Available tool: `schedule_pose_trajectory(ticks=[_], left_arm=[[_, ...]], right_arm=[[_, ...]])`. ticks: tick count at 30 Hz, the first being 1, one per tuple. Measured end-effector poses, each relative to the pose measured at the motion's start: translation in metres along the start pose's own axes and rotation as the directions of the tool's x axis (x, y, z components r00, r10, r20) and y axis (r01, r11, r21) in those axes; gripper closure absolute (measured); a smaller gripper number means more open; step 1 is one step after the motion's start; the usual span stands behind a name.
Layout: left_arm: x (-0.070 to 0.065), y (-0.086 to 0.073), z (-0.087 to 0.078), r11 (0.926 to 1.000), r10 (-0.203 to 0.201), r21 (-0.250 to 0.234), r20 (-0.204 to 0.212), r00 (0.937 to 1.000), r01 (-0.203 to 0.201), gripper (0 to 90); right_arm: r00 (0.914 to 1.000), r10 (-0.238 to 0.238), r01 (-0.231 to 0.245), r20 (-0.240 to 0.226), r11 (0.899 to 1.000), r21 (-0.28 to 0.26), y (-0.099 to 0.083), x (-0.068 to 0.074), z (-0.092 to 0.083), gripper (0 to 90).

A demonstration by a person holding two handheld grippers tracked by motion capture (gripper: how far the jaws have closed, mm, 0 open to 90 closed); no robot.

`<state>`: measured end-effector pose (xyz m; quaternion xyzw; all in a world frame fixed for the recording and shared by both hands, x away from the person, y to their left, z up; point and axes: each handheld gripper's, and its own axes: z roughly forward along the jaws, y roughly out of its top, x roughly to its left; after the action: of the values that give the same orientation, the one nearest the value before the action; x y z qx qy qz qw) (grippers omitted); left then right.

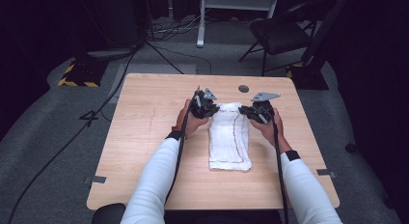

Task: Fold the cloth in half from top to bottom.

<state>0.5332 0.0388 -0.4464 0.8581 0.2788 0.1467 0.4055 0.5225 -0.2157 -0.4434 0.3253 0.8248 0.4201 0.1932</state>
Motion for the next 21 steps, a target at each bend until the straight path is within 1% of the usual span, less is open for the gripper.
schedule_pose_trajectory(ticks=[2,5,8,11,12,14,18,19,21], left_arm=[[-0.004,0.000,-0.004,0.9998,0.017,-0.015,0.004,0.9999,-0.017,82.5],[-0.010,0.001,-0.011,0.9988,0.037,-0.033,0.023,0.9990,-0.037,82.4],[-0.016,-0.001,-0.016,0.9975,0.058,-0.042,0.039,0.9976,-0.056,82.4],[-0.021,-0.003,-0.020,0.9962,0.079,-0.041,0.044,0.9959,-0.077,82.4],[-0.022,-0.004,-0.021,0.9958,0.083,-0.043,0.045,0.9955,-0.081,82.4],[-0.022,-0.007,-0.023,0.9959,0.077,-0.052,0.051,0.9957,-0.074,82.4],[-0.026,-0.013,-0.028,0.9948,0.077,-0.073,0.074,0.9943,-0.071,82.4],[-0.026,-0.014,-0.030,0.9947,0.078,-0.072,0.080,0.9937,-0.073,82.3],[-0.028,-0.017,-0.032,0.9946,0.079,-0.076,0.092,0.9926,-0.072,82.3]], right_arm=[[0.9999,0.000,0.000,-0.011,1.000,-0.018,-0.001,0.001,-0.006,85.5],[0.9998,0.000,-0.001,-0.018,0.999,-0.032,-0.005,0.003,-0.015,85.5],[0.9995,-0.006,0.005,-0.032,0.999,-0.042,-0.009,0.005,-0.022,85.5],[0.9991,-0.006,0.005,-0.041,0.999,-0.046,-0.012,0.009,-0.026,85.6],[0.9989,-0.017,0.015,-0.043,0.999,-0.047,-0.013,0.012,-0.028,85.6],[0.9983,-0.031,0.029,-0.049,0.998,-0.054,-0.013,0.016,-0.031,85.5],[0.9969,-0.040,0.036,-0.068,0.998,-0.054,-0.016,0.021,-0.035,85.6],[0.9965,-0.036,0.032,-0.075,0.998,-0.055,-0.017,0.022,-0.035,85.6],[0.9955,-0.044,0.039,-0.084,0.998,-0.056,-0.018,0.026,-0.037,85.6]])
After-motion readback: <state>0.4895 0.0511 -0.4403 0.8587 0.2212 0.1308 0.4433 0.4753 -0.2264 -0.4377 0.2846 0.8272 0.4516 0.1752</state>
